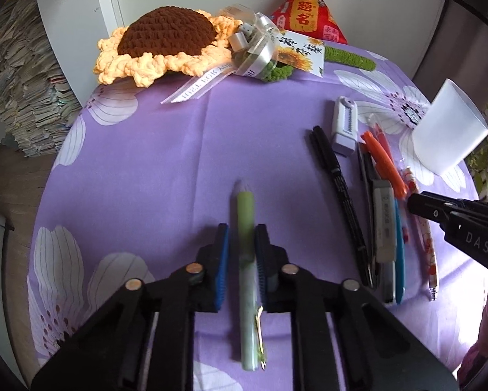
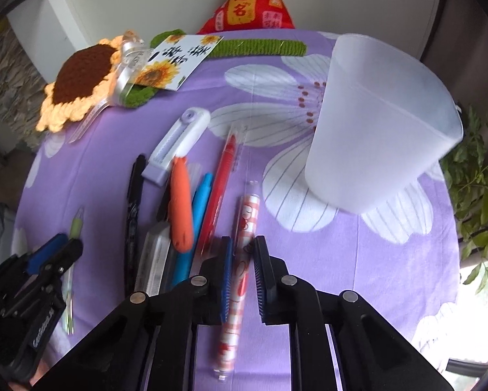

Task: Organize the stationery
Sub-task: 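Grasp the pink patterned pen with the right gripper while the left gripper grasps the green highlighter, then lift the pink pen with the right gripper while the left gripper lifts the green highlighter, then carry the pink pen into the white plastic cup and open the right gripper, then lower the green highlighter into the white cup and open the left gripper, then grasp the black marker on the tablecloth with the left gripper, then grasp the blue pen with the right gripper and lift it, then carry the blue pen into the white cup and open the right gripper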

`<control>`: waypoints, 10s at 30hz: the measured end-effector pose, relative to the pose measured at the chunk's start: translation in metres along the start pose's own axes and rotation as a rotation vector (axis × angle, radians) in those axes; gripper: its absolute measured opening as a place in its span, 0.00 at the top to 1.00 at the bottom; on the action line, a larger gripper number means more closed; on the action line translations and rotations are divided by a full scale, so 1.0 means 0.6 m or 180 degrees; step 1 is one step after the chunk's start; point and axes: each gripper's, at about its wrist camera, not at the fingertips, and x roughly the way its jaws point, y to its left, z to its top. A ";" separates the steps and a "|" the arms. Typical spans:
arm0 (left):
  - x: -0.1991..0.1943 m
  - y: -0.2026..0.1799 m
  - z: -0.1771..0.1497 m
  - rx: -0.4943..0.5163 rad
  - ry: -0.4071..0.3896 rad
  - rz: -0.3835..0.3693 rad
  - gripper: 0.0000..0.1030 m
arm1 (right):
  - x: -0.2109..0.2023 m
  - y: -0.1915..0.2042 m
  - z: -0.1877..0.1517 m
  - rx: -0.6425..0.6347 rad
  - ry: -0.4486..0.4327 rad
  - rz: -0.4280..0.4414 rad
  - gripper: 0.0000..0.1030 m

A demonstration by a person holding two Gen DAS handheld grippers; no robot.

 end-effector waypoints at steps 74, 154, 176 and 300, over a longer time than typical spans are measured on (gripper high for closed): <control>-0.096 -0.004 -0.146 0.0350 -0.0080 -0.0354 0.91 | -0.182 -0.025 -0.099 -0.0044 -0.0607 0.0099 0.86; -0.210 -0.301 0.208 0.0655 -0.1096 -0.0777 0.92 | -0.187 -0.211 -0.120 0.0545 -0.0989 0.0027 0.61; -0.145 -0.256 0.168 0.0622 -0.0755 -0.0612 0.90 | -0.169 -0.201 -0.124 0.0510 -0.0864 0.0063 0.61; -0.049 -0.007 -0.091 0.0128 0.0086 -0.0562 0.88 | -0.033 0.073 -0.073 -0.0730 0.0183 -0.0012 0.87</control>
